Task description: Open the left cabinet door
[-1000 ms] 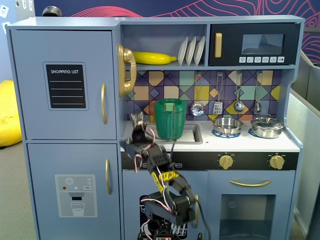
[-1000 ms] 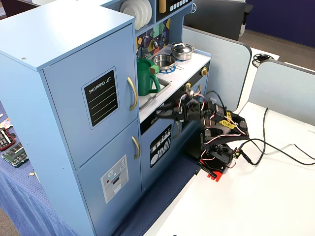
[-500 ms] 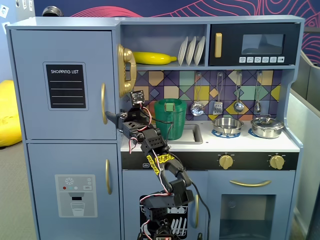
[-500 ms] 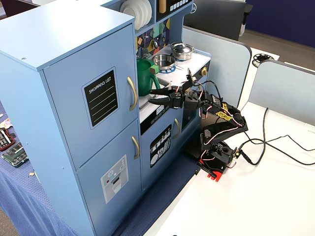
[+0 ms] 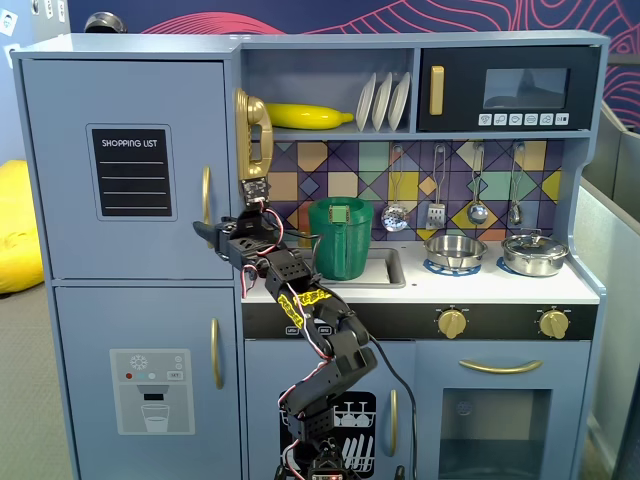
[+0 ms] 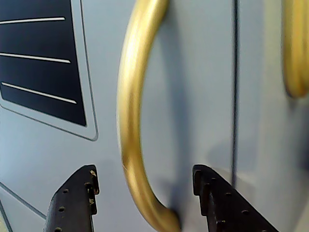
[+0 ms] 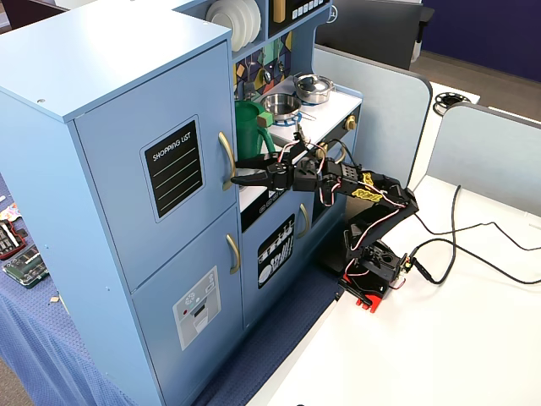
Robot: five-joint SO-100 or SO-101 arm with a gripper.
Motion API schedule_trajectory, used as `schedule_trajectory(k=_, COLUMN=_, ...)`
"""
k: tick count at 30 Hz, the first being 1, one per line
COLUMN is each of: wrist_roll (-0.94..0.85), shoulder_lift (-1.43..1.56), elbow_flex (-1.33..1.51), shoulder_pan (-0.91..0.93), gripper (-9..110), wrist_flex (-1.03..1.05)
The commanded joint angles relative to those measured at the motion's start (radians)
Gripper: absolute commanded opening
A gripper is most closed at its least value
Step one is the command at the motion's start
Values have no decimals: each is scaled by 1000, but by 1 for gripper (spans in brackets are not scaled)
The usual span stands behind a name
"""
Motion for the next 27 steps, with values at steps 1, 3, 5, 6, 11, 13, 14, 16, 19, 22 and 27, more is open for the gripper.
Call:
schedule_trajectory(k=1, wrist_roll=-15, shoulder_lift=-37, elbow_flex=-104, shoulder_pan=-38, gripper=18, wrist_flex=-52)
schedule_trajectory(k=3, wrist_roll=-40, shoulder_lift=-51, elbow_flex=-123, shoulder_pan=-69, gripper=18, wrist_flex=-52)
schedule_trajectory(k=5, wrist_roll=-63, shoulder_lift=-52, elbow_flex=-133, shoulder_pan=-109, gripper=17, wrist_flex=-52)
schedule_trajectory(k=6, wrist_roll=-77, shoulder_lift=-49, elbow_flex=-137, shoulder_pan=-129, gripper=17, wrist_flex=-52)
schedule_trajectory(k=11, wrist_roll=-137, shoulder_lift=-9, elbow_flex=-141, shoulder_pan=-215, gripper=17, wrist_flex=-18)
schedule_trajectory(k=13, wrist_roll=-163, shoulder_lift=15, elbow_flex=-138, shoulder_pan=-250, gripper=17, wrist_flex=2)
schedule_trajectory(k=14, wrist_roll=-169, shoulder_lift=28, elbow_flex=-137, shoulder_pan=-267, gripper=16, wrist_flex=14)
schedule_trajectory(k=16, wrist_roll=-184, shoulder_lift=57, elbow_flex=-135, shoulder_pan=-304, gripper=16, wrist_flex=43)
schedule_trajectory(k=19, wrist_roll=-207, shoulder_lift=109, elbow_flex=-112, shoulder_pan=-347, gripper=17, wrist_flex=78)
schedule_trajectory(k=22, wrist_roll=-230, shoulder_lift=166, elbow_flex=-97, shoulder_pan=-388, gripper=16, wrist_flex=127)
schedule_trajectory(k=27, wrist_roll=-252, shoulder_lift=275, elbow_flex=-52, shoulder_pan=-407, gripper=15, wrist_flex=184)
